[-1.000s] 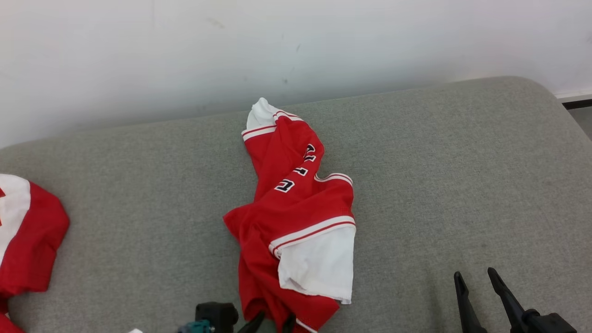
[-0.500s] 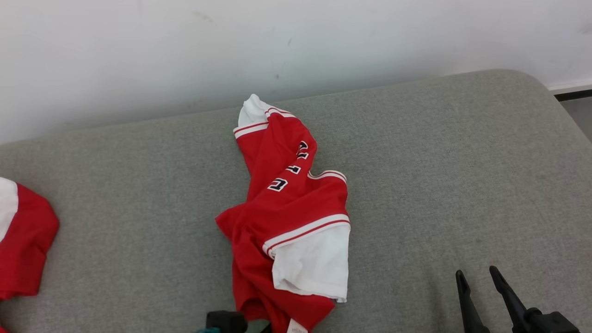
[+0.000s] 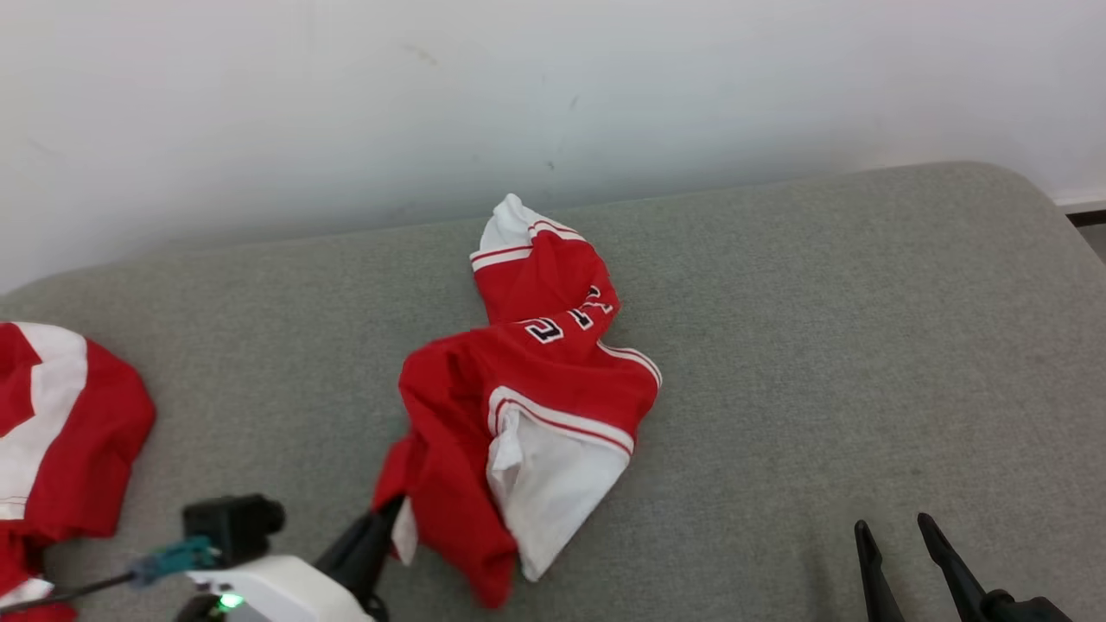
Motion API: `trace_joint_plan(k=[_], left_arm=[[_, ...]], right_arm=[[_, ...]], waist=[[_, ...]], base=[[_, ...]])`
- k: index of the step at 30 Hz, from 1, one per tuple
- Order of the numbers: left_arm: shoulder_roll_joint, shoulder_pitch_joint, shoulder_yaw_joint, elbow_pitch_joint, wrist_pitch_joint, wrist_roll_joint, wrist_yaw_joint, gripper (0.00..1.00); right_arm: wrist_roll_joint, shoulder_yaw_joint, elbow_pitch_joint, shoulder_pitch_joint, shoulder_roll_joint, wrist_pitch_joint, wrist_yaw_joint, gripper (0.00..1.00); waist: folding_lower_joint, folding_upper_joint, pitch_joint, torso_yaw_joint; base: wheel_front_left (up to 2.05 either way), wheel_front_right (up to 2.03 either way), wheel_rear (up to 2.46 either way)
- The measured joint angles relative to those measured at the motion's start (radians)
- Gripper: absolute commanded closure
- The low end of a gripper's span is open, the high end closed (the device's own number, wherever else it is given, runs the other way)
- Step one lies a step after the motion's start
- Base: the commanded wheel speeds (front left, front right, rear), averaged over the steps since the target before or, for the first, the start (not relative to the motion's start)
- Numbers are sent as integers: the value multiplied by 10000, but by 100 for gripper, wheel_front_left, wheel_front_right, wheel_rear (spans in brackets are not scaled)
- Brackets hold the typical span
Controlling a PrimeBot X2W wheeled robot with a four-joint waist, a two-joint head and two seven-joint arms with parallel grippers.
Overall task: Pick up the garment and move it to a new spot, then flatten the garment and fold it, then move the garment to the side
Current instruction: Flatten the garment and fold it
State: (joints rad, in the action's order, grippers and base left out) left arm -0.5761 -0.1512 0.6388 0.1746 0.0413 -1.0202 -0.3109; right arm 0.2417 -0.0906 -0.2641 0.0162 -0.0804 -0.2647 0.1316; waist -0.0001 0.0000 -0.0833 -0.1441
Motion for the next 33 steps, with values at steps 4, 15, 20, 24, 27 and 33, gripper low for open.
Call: trace_joint_plan(k=[4, 15, 20, 24, 27, 33], left_arm=[[-1037, 77, -669, 550, -196, -17, -351, 100], [-2249, 34, -1198, 1160, -773, 163, -953, 100], [-2203, 648, -773, 466, -932, 109, -1127, 100], [-1818, 859, -619, -410, -798, -4, -1034, 100], [-1643, 856, -694, -911, -550, -4, -991, 93], [-1739, 835, -1104, -1057, -33, 94, -1246, 0]], right_arm=[[-12, -12, -4, 4, 13, 0, 0, 0], [-15, -159, -23, 44, 52, 0, 0, 0], [-13, -157, -12, 103, 69, 0, 0, 0], [-13, -157, -25, 106, 73, 0, 0, 0], [-13, -146, -25, 79, 52, 0, 0, 0], [-13, -132, -40, 63, 36, 0, 2, 0]], waist=[[1, 0, 80, 174], [1, 0, 313, 320], [2, 0, 278, 258], [2, 0, 186, 239], [1, 0, 142, 212], [2, 0, 154, 145]], base=[[0, 0, 0], [0, 0, 0], [0, 0, 0], [0, 0, 0], [0, 0, 0], [0, 0, 0]])
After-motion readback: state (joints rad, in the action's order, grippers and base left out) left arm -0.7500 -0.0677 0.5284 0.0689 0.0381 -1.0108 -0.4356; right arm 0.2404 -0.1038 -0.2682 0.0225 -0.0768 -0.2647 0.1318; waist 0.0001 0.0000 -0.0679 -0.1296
